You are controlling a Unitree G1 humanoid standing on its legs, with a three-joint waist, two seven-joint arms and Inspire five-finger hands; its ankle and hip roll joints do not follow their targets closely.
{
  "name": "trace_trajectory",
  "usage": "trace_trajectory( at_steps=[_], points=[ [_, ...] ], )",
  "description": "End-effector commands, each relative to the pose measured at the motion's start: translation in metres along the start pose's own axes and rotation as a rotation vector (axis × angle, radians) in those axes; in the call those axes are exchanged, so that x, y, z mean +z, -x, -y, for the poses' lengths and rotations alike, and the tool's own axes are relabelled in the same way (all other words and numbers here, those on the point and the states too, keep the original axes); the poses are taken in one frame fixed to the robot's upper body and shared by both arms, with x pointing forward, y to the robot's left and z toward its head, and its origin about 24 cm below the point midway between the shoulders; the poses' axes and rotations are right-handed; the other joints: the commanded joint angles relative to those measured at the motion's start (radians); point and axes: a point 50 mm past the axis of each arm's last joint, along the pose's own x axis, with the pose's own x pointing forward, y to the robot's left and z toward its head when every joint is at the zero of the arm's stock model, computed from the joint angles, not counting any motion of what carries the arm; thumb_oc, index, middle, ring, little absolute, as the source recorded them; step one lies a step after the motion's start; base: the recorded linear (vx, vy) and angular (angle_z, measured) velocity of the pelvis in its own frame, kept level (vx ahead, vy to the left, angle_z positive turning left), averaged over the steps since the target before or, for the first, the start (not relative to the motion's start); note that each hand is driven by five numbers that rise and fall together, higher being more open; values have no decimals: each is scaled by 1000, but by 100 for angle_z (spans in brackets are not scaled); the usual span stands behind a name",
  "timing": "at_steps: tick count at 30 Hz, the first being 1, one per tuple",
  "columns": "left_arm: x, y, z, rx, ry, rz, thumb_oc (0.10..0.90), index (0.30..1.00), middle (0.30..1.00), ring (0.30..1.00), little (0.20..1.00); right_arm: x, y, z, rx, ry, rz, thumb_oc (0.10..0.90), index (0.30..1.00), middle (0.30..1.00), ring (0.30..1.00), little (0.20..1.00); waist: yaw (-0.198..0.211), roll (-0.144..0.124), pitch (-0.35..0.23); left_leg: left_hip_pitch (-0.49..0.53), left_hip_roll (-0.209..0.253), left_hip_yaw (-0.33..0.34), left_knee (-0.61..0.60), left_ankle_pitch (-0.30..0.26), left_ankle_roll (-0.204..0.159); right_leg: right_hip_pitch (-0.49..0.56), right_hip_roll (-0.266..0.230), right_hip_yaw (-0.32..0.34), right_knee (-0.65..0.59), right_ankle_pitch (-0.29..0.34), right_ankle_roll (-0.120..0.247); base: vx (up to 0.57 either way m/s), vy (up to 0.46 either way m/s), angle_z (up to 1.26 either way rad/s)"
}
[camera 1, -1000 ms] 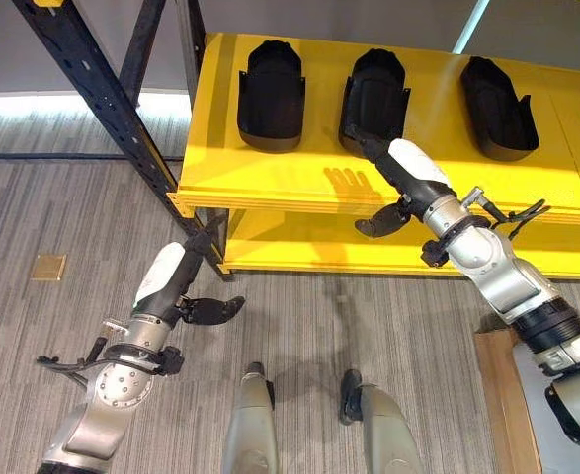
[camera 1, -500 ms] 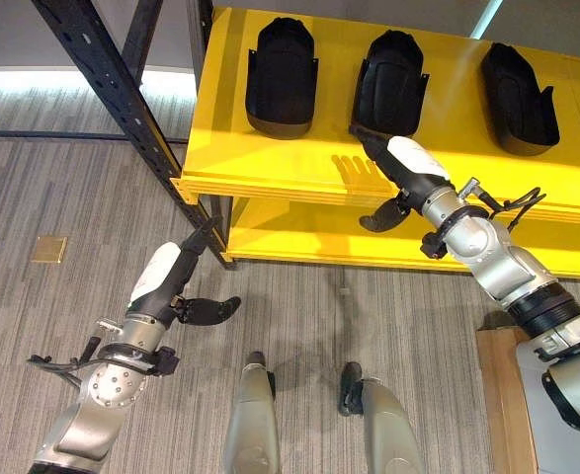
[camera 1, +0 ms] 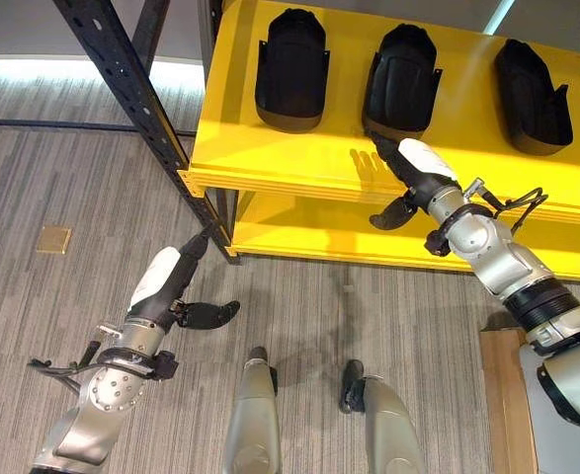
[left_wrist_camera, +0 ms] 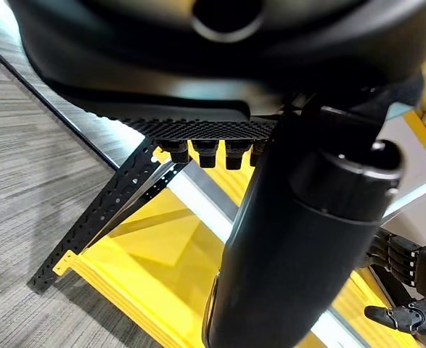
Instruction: Move parts from the plastic box to the shelf.
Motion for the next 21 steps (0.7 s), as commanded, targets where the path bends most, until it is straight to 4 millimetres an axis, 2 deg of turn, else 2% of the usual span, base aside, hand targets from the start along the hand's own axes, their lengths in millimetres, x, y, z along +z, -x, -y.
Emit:
trace_trajectory(
  at_steps=[1,21],
  points=[
    [43,-2,-21,102,2,240,900,1000,1000,1000,1000,43,-19,56,-205,50,158,900,1000,1000,1000,1000,1,17,-62,-7,53,-46,-55,43,27,44,-62,52,-71,51,57,0,0,0],
    [37,4,-25,125,-15,216,900,1000,1000,1000,1000,44,-29,66,-226,130,119,900,1000,1000,1000,1000,16,25,-49,-36,49,-60,-52,54,26,20,-58,43,-58,50,55,-2,-1,1]
  ],
)
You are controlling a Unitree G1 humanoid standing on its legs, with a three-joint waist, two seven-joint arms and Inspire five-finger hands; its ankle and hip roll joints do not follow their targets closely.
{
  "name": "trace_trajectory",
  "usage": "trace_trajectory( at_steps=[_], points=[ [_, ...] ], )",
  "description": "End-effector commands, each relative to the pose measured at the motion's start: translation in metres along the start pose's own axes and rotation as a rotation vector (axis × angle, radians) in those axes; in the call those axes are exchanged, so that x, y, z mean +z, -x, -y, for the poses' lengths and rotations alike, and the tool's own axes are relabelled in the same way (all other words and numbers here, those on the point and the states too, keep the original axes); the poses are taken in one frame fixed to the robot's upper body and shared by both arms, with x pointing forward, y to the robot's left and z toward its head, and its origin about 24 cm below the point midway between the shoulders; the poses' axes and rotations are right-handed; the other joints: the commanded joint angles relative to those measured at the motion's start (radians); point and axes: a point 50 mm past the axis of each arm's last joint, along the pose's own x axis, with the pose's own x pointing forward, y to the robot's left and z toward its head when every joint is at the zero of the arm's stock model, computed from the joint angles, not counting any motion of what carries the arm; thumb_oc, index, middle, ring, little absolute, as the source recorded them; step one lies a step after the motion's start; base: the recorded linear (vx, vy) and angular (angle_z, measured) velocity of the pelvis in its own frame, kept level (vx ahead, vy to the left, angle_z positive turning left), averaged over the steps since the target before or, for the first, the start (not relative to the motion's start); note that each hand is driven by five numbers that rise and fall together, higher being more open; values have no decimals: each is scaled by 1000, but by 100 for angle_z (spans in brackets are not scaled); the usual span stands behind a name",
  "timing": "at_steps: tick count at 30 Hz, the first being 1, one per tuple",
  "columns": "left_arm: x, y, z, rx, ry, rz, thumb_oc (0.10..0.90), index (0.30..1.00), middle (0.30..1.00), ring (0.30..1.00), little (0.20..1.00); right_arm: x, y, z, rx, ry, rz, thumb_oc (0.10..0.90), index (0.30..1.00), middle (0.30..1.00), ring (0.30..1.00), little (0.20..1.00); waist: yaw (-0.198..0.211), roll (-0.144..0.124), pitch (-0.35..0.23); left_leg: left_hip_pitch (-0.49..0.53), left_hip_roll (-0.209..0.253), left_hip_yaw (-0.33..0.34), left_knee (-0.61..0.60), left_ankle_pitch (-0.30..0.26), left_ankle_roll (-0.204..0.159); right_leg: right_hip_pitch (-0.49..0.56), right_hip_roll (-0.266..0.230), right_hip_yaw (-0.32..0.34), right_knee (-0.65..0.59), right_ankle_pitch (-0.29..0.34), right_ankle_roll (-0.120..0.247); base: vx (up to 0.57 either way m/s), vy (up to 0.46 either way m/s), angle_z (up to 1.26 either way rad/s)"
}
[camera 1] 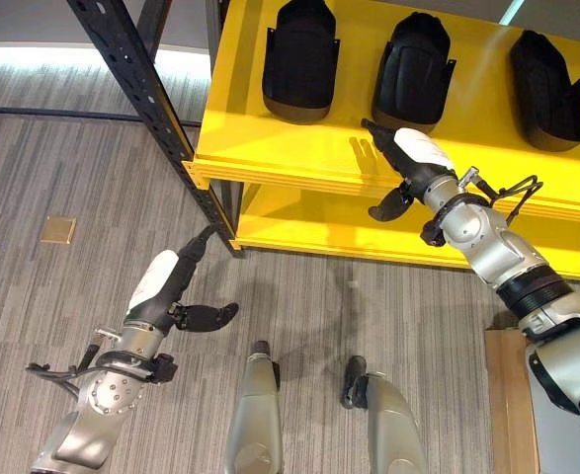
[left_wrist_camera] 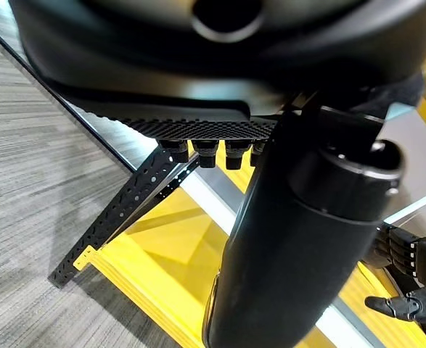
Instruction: Move parts from the plastic box to the shelf.
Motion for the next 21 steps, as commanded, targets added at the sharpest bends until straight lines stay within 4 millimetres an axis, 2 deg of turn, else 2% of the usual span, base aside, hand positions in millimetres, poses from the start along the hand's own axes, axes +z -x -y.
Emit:
trace_trajectory(
  at_steps=[1,7,21],
  points=[
    [40,0,-25,109,-12,228,900,1000,1000,1000,1000,38,-18,61,-210,79,131,900,1000,1000,1000,1000,3,13,-56,-4,51,-46,-67,52,27,44,-57,54,-70,50,56,0,0,0],
    [39,1,-26,114,-12,224,900,1000,1000,1000,1000,38,-20,65,-217,138,123,900,1000,1000,1000,1000,6,13,-51,-11,50,-52,-66,56,26,38,-57,53,-67,50,54,0,0,0],
    [36,2,-28,121,-15,214,900,1000,1000,1000,1000,33,-21,77,-247,158,89,900,1000,1000,1000,1000,12,19,-42,-24,46,-56,-67,62,25,24,-59,44,-55,48,53,-2,-1,1]
  ],
)
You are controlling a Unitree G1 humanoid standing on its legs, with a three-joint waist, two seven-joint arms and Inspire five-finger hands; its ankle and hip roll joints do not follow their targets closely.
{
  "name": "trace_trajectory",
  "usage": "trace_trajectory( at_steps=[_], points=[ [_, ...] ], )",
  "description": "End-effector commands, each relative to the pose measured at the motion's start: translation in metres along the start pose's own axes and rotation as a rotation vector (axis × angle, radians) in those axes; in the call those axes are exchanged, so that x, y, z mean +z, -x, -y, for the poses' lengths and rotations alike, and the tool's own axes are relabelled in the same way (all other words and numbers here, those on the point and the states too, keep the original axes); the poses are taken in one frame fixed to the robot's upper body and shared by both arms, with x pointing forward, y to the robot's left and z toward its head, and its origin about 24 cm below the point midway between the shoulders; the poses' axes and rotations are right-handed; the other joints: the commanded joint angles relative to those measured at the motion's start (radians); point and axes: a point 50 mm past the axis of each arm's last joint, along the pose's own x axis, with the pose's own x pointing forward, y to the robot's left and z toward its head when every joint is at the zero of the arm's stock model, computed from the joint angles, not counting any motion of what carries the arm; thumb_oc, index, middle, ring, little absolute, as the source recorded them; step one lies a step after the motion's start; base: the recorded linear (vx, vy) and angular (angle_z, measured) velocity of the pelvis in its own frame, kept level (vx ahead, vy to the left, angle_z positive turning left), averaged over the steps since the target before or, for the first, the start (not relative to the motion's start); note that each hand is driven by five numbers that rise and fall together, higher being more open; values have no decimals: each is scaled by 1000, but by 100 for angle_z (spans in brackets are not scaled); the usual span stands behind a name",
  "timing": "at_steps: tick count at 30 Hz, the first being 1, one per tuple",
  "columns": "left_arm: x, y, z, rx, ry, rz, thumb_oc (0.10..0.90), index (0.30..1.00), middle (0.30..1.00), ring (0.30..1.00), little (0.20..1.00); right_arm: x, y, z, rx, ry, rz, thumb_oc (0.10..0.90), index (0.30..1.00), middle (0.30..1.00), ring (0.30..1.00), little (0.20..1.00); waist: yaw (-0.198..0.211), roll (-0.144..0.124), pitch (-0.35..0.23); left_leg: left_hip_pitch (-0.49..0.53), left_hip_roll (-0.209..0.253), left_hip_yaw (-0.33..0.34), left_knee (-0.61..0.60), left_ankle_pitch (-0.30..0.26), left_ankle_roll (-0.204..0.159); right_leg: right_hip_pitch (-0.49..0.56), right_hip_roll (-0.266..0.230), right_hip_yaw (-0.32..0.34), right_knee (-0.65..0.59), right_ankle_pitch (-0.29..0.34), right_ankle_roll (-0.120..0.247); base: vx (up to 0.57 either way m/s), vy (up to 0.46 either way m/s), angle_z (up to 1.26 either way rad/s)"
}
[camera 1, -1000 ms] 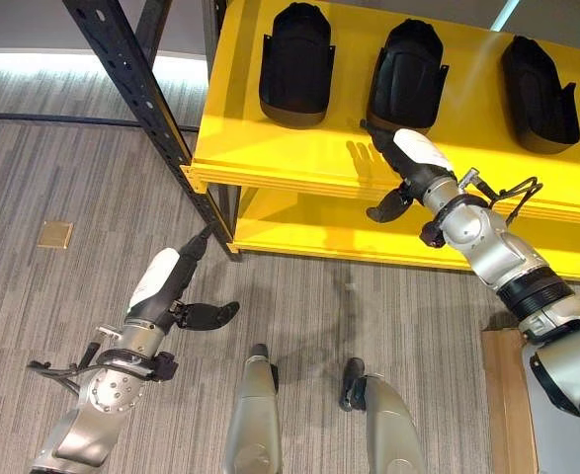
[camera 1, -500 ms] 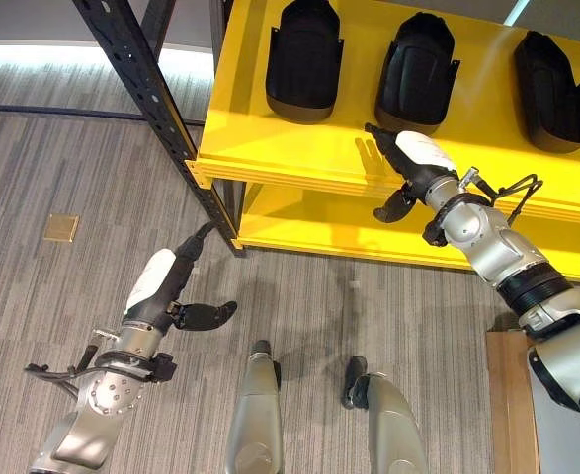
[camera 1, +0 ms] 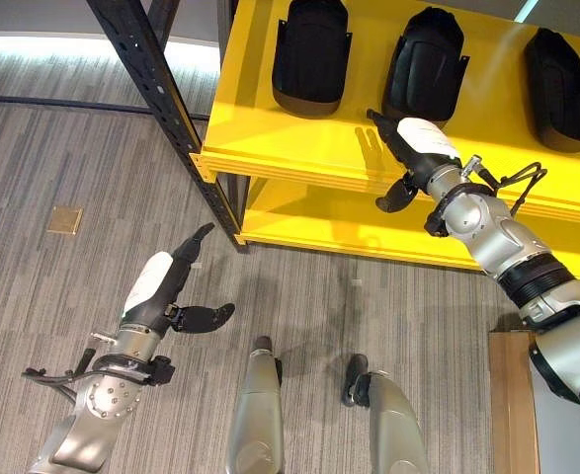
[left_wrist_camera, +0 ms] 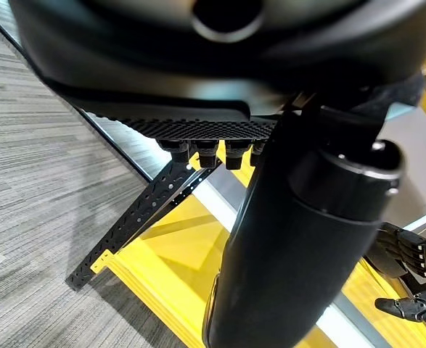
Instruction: Move parts from the plastic box to the shelf.
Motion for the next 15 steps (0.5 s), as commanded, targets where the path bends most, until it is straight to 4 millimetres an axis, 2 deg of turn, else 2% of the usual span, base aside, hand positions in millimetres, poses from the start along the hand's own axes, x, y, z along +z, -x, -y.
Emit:
trace_trajectory(
  at_steps=[1,15],
  points=[
    [40,-1,-28,112,-12,231,900,1000,1000,1000,1000,28,-14,67,-228,64,100,900,1000,1000,1000,1000,0,17,-50,-9,49,-44,-72,57,27,37,-56,53,-68,50,57,0,0,0],
    [37,0,-28,107,-12,220,900,1000,1000,1000,1000,16,-13,82,-275,71,40,900,1000,1000,1000,1000,-1,23,-46,-13,50,-49,-72,61,25,26,-54,53,-55,48,56,0,0,0]
  ],
)
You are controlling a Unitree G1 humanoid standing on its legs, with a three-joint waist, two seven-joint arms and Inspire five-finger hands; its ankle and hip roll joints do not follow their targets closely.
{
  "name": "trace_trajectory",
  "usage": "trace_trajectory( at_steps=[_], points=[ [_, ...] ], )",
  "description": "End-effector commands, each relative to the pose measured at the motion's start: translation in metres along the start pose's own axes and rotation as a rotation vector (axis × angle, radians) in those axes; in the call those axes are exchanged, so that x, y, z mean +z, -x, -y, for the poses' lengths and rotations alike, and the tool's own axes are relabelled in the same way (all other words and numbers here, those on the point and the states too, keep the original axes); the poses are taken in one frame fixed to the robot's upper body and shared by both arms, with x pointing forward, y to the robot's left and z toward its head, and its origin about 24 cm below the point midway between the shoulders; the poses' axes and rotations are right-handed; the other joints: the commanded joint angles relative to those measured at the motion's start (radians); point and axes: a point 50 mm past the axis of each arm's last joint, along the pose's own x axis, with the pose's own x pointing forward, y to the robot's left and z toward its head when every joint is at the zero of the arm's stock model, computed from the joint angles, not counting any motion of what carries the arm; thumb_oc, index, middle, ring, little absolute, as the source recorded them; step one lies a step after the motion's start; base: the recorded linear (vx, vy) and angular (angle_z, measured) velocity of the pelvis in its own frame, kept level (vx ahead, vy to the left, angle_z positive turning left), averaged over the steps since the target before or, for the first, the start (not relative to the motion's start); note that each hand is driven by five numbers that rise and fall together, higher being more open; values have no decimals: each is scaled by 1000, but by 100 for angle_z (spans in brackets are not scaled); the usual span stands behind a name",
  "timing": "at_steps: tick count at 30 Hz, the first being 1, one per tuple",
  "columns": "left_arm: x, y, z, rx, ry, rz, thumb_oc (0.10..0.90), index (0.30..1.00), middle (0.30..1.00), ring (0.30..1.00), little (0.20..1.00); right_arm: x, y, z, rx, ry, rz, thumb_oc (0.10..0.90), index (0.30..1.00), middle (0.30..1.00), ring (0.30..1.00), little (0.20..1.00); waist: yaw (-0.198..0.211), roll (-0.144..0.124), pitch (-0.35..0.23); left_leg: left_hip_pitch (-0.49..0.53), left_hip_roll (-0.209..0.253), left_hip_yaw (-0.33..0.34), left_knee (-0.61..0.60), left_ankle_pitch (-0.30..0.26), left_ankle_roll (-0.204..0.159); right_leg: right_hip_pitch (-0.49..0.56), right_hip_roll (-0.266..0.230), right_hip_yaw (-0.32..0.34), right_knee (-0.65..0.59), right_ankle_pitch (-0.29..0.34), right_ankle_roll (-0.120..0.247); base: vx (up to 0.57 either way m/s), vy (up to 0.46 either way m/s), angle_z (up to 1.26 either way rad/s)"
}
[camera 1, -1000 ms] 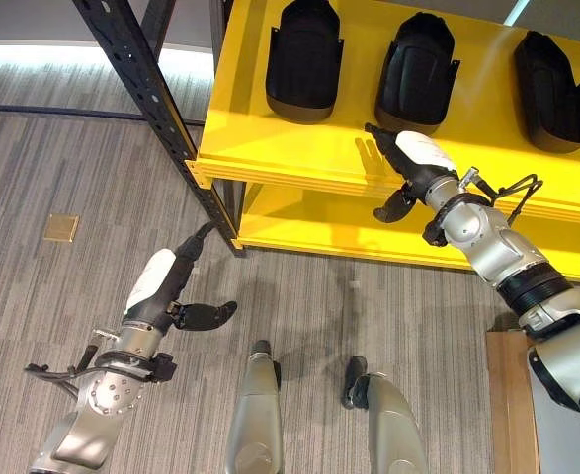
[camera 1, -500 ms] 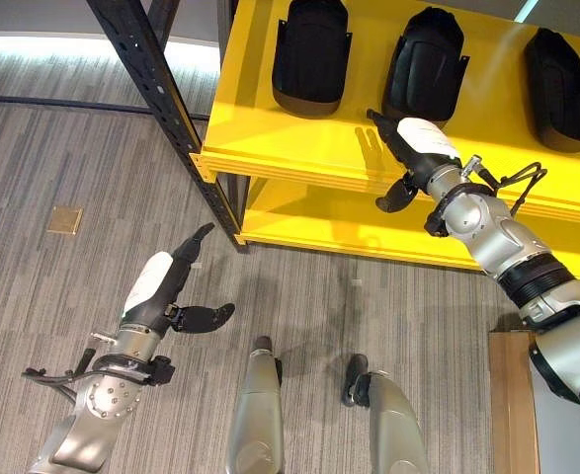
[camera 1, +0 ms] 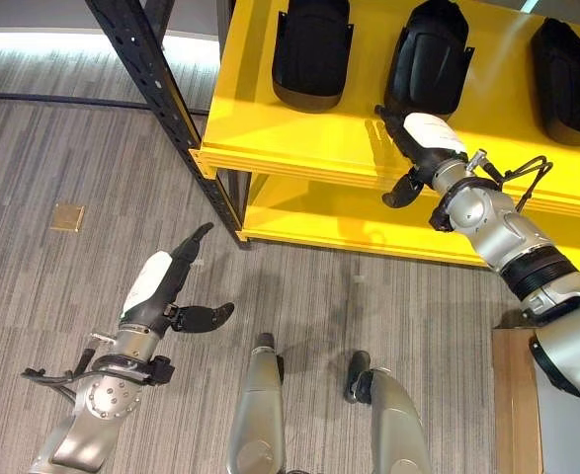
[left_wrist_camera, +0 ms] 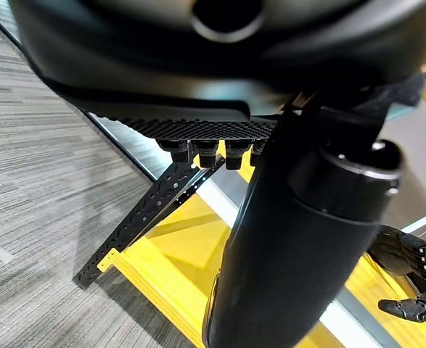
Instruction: Move parts from the plastic box to the shelf.
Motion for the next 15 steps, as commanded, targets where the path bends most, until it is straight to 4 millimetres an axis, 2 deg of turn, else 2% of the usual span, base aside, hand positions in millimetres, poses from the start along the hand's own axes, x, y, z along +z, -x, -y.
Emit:
trace_trajectory(
  at_steps=[1,15],
  points=[
    [38,-1,-28,103,-12,221,900,1000,1000,1000,1000,17,-10,77,-266,36,62,900,1000,1000,1000,1000,0,11,-65,-4,52,-47,-71,51,25,36,-53,55,-58,40,57,0,0,0],
    [35,1,-30,109,-18,211,900,1000,1000,1000,1000,4,-5,88,-312,39,17,900,1000,1000,1000,1000,-4,8,-67,-9,51,-49,-77,61,25,32,-54,50,-59,46,56,0,0,0]
  ],
)
